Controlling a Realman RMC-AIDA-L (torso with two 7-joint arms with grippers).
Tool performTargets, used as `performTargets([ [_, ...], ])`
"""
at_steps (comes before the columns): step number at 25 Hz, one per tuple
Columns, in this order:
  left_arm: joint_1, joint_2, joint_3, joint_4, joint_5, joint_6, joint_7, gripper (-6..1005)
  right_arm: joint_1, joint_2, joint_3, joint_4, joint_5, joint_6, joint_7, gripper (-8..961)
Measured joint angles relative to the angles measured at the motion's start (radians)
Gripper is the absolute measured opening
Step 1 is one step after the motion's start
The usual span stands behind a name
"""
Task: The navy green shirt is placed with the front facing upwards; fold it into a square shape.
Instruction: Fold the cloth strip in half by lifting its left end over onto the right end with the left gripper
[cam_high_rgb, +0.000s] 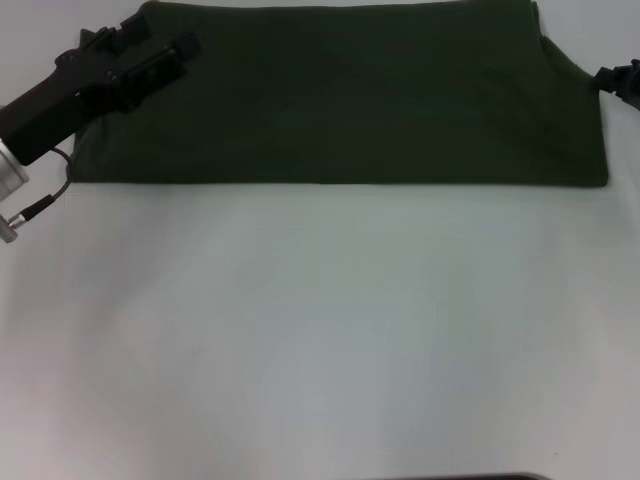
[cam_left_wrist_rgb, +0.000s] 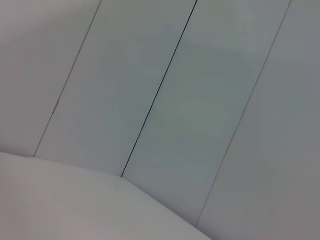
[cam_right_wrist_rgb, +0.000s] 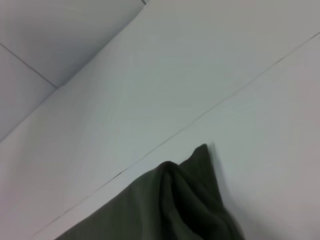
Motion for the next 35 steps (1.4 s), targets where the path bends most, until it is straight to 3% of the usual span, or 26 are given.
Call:
performTargets([
  [18,0.000,0.000,-0.002,-0.002,0.000,0.000,0.000,921,-0.002,-0.003,0.005,0.010,0.003,0.028,0.011,14],
  [23,0.001,0.000,-0.002,-0.002,0.000,0.000,0.001,921,-0.010,0.009,0.065,0.008,0.004,0.028,0.001,94],
  [31,0.003,0.001,-0.002,-0.001,0.000,0.005,0.002,920,-0.056,-0.008,0.089,-0.004,0.004,-0.161,-0.078,417],
  [34,0.008,0.003,-0.002,0.002,0.000,0.022,0.002,920,-0.090,-0.027,0.098,-0.013,0.004,-0.257,-0.086,538],
  [35,0.010,0.003,-0.002,0.003,0.000,0.027,0.002,920,-0.111,-0.044,0.099,-0.016,0.003,-0.311,-0.077,571],
])
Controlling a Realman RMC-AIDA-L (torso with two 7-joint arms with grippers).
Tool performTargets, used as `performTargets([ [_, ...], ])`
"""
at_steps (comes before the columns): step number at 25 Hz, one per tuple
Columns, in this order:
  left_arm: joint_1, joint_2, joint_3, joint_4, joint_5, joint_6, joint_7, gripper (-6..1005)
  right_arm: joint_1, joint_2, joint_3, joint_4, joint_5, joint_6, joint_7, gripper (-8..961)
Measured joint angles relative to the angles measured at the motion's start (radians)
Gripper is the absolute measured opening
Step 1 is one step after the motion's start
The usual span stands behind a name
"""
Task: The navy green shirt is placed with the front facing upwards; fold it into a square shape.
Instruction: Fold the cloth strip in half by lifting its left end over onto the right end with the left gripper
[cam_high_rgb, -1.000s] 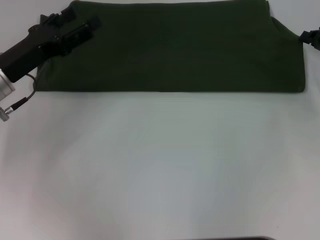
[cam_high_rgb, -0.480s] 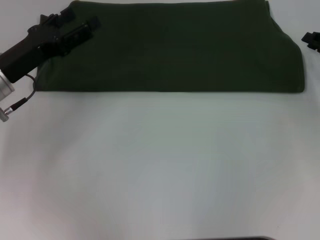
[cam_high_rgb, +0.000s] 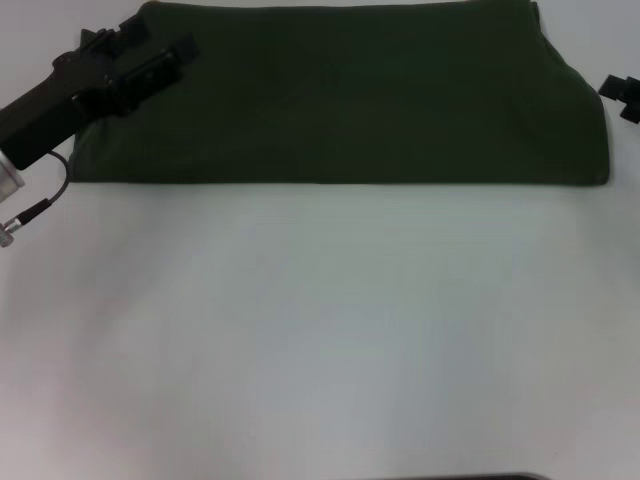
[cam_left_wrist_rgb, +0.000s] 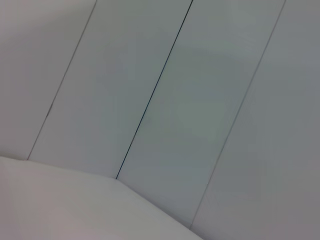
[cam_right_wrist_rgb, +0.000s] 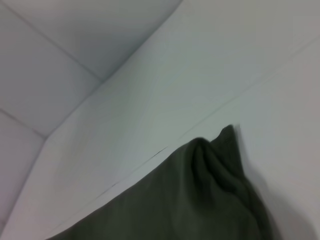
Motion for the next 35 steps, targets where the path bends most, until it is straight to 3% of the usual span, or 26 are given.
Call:
performTargets([
  [4,0.005,0.001,0.000,0.004,0.000,0.016,-0.001,920,-0.030,-0.025,-0.005,0.000,-0.005,-0.044,0.030,703],
  [9,0.009,0.002,0.001,0.005,0.000,0.021,-0.001,920,-0.057,-0.050,-0.009,0.004,-0.023,-0.064,0.081,704],
  [14,0.010,0.000,0.001,0.002,0.000,0.022,0.009,920,-0.046,-0.059,-0.011,0.009,-0.065,-0.085,0.126,704],
  [20,0.012,0.000,0.000,-0.001,0.000,0.022,0.013,921,-0.013,-0.054,-0.023,0.011,-0.117,-0.079,0.156,703],
  [28,0.013,0.000,0.000,-0.002,0.000,0.023,0.018,921,0.015,-0.026,-0.037,0.012,-0.140,-0.023,0.154,700],
  [35,0.011,0.000,0.000,-0.001,0.000,0.023,0.019,921,0.021,-0.022,-0.038,0.014,-0.142,-0.013,0.157,697],
])
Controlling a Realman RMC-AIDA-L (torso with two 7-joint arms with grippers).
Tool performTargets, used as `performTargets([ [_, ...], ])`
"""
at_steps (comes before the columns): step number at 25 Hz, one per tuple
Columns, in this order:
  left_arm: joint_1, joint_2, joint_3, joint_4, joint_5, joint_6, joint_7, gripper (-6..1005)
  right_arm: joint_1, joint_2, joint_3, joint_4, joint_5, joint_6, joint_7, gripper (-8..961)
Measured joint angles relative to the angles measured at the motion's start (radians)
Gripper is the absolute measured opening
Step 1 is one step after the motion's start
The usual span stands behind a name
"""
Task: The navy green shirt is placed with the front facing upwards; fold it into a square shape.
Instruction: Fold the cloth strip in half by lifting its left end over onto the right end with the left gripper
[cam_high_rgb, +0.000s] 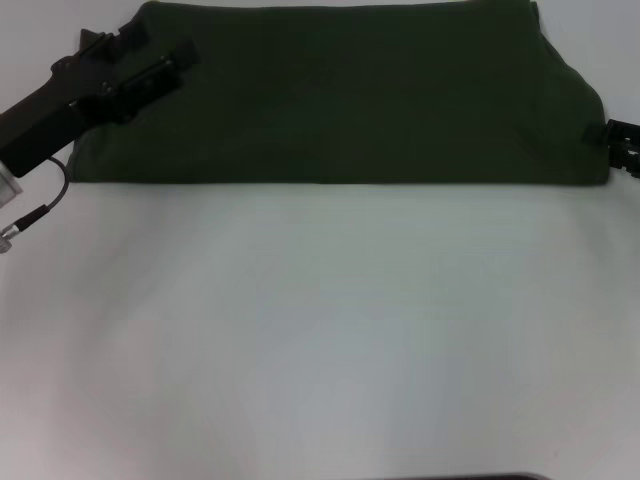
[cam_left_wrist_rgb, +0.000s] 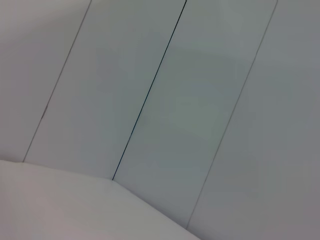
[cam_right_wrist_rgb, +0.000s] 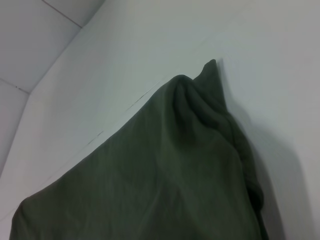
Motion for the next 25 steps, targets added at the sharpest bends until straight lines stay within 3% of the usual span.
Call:
performTargets([
  [18,-0.002,0.000,0.000,0.002,0.000,0.000,0.000,920,0.000,0.002,-0.022,0.022,0.000,0.009,0.003,686],
  [25,-0.004,0.000,0.000,0.002,0.000,0.000,0.000,921,0.000,0.002,-0.029,0.025,0.000,0.025,0.022,584],
])
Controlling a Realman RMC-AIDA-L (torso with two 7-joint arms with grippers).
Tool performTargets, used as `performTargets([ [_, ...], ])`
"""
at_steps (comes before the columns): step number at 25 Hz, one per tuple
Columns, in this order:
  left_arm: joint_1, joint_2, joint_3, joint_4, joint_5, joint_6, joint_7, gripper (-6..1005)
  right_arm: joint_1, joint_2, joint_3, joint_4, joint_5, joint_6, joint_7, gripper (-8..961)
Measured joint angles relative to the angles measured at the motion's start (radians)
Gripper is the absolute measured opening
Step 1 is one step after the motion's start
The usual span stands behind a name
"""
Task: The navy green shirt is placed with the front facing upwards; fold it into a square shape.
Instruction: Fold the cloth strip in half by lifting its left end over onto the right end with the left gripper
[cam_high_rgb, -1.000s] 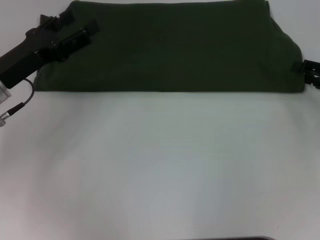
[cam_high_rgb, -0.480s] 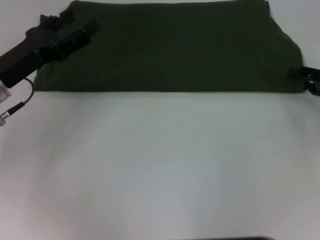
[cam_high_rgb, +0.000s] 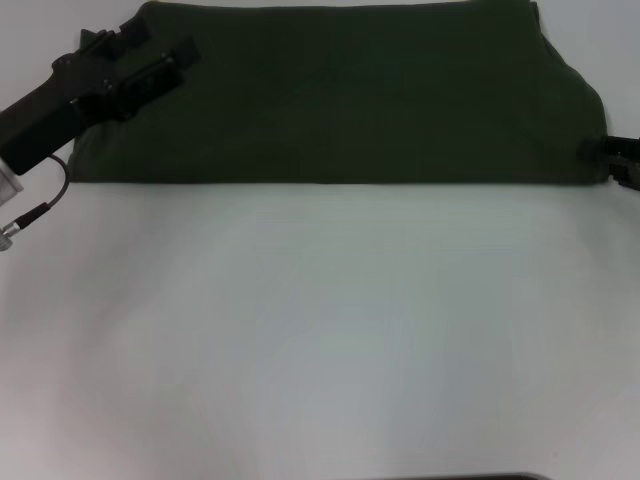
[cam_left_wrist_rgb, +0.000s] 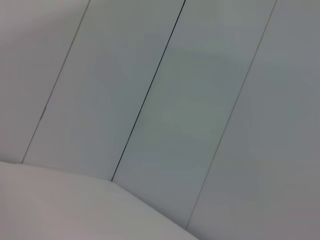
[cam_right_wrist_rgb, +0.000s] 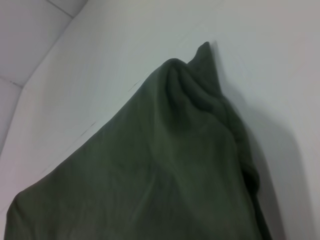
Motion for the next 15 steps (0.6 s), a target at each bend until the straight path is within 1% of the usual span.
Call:
performTargets([
  [9,0.001,0.000,0.000,0.000,0.001,-0.004,0.001,921,-0.010,0.000,0.000,0.005,-0.001,0.037,-0.001,391],
  [13,0.005,0.000,0.000,0.001,0.010,-0.013,-0.001,921,-0.003,0.000,-0.001,0.012,-0.002,0.044,-0.010,252],
  [15,0.010,0.004,0.002,0.003,0.019,-0.028,-0.007,921,-0.001,0.000,-0.001,0.012,-0.001,0.041,-0.011,183],
])
